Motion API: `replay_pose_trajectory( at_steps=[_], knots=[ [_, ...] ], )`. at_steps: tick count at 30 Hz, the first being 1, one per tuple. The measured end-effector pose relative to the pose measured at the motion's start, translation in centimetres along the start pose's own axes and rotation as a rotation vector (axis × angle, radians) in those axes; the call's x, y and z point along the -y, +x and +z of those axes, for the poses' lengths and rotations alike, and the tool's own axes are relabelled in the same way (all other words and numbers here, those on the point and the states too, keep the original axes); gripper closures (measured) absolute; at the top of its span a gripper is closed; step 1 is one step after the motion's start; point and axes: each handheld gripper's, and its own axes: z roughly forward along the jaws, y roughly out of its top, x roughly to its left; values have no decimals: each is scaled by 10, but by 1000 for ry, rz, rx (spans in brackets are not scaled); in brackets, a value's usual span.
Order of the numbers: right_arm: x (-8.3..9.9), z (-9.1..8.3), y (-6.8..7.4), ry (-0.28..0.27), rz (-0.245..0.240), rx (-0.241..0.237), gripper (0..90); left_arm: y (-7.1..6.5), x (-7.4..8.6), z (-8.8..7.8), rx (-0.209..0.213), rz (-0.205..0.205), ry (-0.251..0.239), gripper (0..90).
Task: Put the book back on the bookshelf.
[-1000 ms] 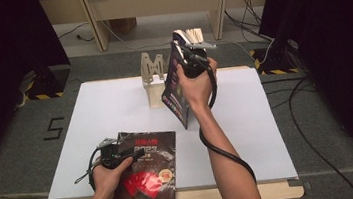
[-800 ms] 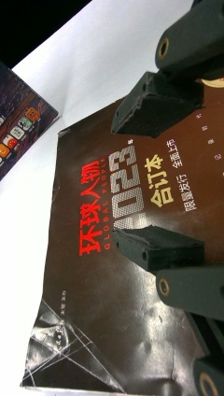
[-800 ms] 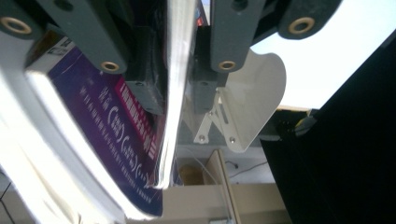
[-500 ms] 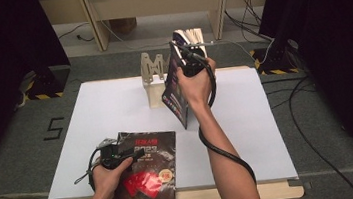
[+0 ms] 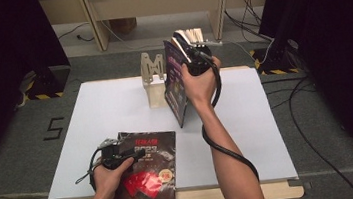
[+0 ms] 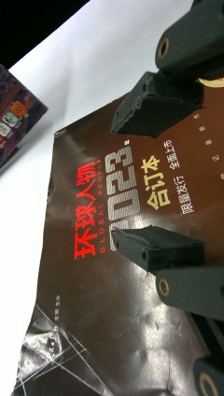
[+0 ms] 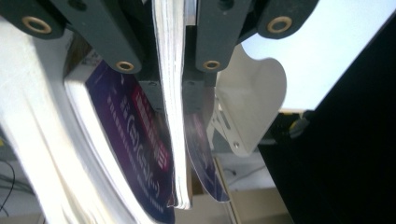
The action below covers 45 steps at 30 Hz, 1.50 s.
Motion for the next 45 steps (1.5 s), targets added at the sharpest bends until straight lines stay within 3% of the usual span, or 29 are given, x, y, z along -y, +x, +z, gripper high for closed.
replay_pose_trajectory(
  at_steps=[6,22,33,45],
  knots=[
    [-5,-1,-1,-30,31,-26,846,1,0,-2,-6,-5,-8,416],
    [-15,-12,16,-89,-18,-41,846,1,-3,-4,-2,-4,-16,417],
    [-26,-19,9,-154,-1,-39,846,2,-1,-2,-5,-6,-8,417],
    [-30,-3,11,-206,-29,-7,846,1,0,-2,-2,-7,-8,417]
  ],
)
